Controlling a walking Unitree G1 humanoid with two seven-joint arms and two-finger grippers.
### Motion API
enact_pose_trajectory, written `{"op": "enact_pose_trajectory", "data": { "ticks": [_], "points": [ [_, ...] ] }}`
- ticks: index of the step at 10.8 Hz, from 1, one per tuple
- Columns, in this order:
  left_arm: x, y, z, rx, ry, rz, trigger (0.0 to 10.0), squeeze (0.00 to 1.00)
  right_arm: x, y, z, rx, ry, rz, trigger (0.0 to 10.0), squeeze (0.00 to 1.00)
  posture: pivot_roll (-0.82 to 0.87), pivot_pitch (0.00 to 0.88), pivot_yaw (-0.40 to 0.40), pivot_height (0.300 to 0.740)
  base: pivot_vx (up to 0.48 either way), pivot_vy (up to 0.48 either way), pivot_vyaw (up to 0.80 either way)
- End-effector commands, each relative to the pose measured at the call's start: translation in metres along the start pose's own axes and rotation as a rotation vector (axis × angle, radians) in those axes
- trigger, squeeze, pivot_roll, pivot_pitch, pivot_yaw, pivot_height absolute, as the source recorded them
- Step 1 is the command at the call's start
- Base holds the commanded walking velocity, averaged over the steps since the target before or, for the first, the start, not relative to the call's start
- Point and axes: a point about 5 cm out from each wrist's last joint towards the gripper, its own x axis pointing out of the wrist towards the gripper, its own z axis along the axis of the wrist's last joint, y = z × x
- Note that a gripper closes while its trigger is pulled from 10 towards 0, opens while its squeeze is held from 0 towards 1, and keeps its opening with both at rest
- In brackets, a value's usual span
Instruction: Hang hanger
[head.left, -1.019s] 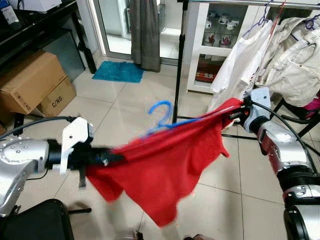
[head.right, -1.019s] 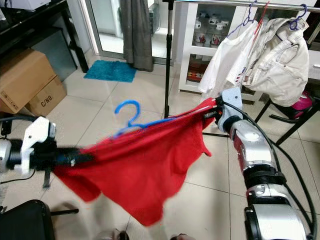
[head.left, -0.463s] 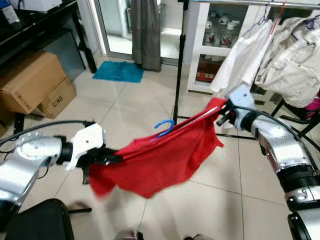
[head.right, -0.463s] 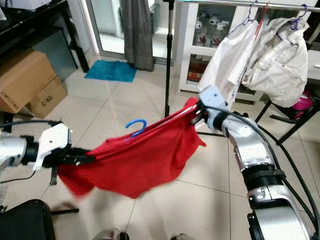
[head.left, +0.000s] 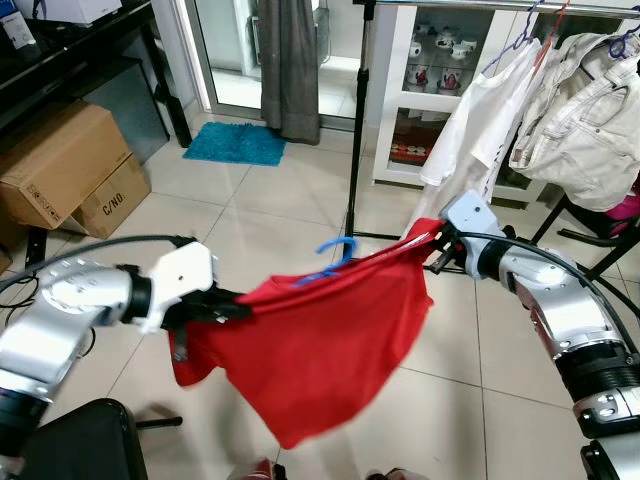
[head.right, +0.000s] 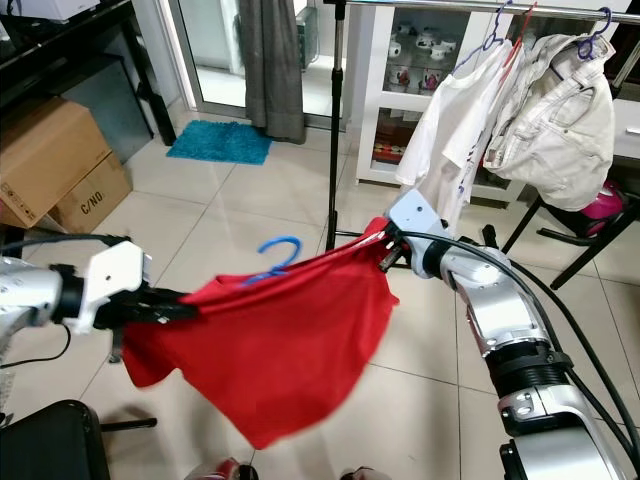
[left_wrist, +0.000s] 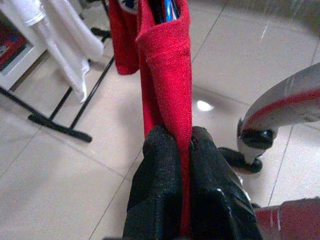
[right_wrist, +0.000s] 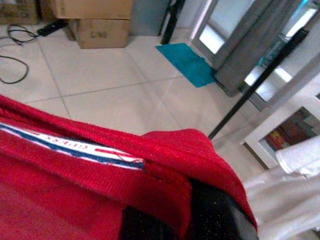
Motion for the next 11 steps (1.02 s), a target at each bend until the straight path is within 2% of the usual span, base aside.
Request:
{"op": "enact_pose_trajectory", "data": {
  "ticks": [1, 4, 9, 11],
  "points": [
    [0.000, -0.002, 0.002, 0.011, -0.002, -0.010, 0.0, 0.00, 0.000, 0.002, 0.007, 0.000, -0.028, 0.023, 10.0, 1.00, -0.01, 0.026, 0.031, 0.740, 0.000, 0.000, 0.00],
    [0.002, -0.003, 0.003, 0.010, -0.012, -0.018, 0.0, 0.00, -0.002, 0.015, 0.012, -0.037, -0.029, 0.169, 10.0, 1.00, -0.01, 0.020, 0.029, 0.740, 0.000, 0.000, 0.00],
    [0.004, -0.003, 0.003, 0.006, -0.026, -0.020, 0.0, 0.00, -0.003, 0.016, 0.013, -0.053, -0.017, 0.196, 10.0, 1.00, -0.01, 0.012, 0.028, 0.740, 0.000, 0.000, 0.00],
    [0.006, -0.002, 0.001, 0.010, 0.004, -0.018, 0.0, 0.00, -0.001, 0.021, 0.022, -0.106, 0.006, 0.269, 10.0, 1.00, -0.02, 0.018, 0.034, 0.740, 0.000, 0.000, 0.00]
  ]
}}
